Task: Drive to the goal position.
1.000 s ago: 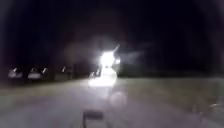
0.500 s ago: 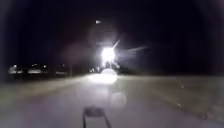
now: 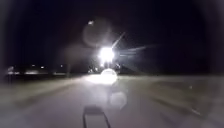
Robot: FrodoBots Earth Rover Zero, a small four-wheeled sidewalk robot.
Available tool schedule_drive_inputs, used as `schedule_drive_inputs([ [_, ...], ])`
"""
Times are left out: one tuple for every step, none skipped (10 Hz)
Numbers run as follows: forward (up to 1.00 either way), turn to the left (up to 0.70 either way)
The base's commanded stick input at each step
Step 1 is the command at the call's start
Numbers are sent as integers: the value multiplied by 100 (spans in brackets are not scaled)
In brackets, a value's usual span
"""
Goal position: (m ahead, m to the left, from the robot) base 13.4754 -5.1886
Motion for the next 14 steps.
schedule_drive_inputs([
  [85, 11],
  [85, 20],
  [85, 16],
  [85, 7],
  [85, 4],
  [85, 10],
  [85, 11],
  [85, 9],
  [85, 7],
  [85, 6],
  [85, 6],
  [85, 6],
  [85, 6],
  [85, 14],
])
